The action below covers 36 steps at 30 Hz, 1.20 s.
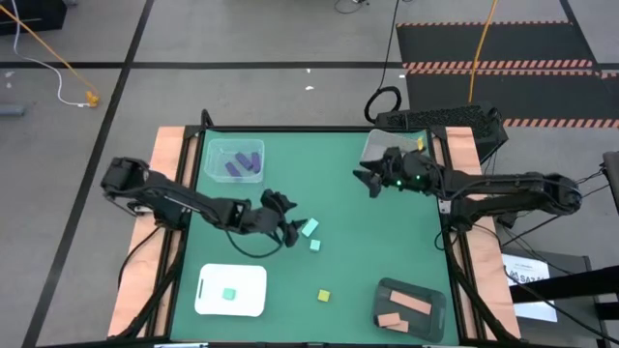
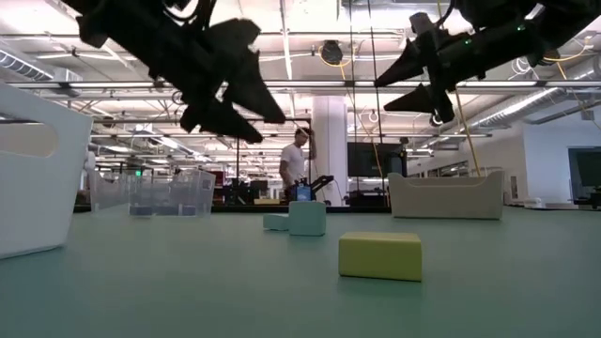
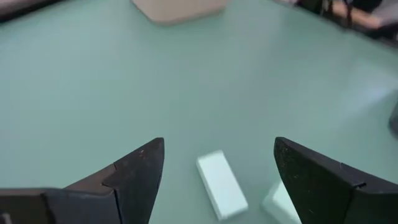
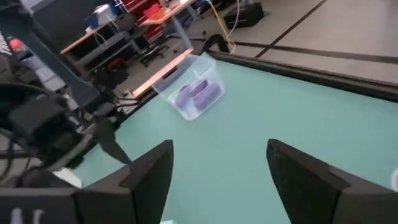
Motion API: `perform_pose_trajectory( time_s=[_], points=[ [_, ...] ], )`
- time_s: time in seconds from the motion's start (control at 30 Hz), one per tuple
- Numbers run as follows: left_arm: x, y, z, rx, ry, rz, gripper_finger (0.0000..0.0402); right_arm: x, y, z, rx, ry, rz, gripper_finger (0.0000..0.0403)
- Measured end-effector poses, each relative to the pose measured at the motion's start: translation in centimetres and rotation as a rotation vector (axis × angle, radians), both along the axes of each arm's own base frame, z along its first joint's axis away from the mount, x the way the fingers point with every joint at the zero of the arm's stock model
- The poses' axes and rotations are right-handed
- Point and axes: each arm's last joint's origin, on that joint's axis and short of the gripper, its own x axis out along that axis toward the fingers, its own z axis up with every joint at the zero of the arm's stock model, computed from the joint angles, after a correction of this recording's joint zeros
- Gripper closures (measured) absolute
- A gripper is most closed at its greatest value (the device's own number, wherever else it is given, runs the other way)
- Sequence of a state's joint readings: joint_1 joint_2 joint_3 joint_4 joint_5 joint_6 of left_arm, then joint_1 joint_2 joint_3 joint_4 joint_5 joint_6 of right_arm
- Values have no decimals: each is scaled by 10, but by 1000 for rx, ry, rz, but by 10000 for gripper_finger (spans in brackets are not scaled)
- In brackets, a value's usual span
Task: Sort & place blocks by color
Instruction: Put the top light blue block into the white bin
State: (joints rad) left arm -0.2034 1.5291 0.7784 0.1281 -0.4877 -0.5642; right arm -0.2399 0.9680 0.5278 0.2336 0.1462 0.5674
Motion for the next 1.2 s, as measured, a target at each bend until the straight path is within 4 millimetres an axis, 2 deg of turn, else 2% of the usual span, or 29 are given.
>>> perform_pose_trajectory(
  time_s=[0.17,0.37,0.73,1.07,1.2],
  points=[
    [5,-11,-25,25,78,-14,98,4,20,0,-27,8,22,154],
    [7,-18,-49,56,155,-33,98,5,33,0,-35,11,64,154],
    [19,-26,-74,66,160,-47,98,6,38,-1,-48,16,70,154],
    [47,-27,-85,152,200,-67,98,5,39,-2,-52,32,72,154],
    [53,-29,-90,153,273,-39,98,5,39,-4,-48,53,73,154]
  ],
)
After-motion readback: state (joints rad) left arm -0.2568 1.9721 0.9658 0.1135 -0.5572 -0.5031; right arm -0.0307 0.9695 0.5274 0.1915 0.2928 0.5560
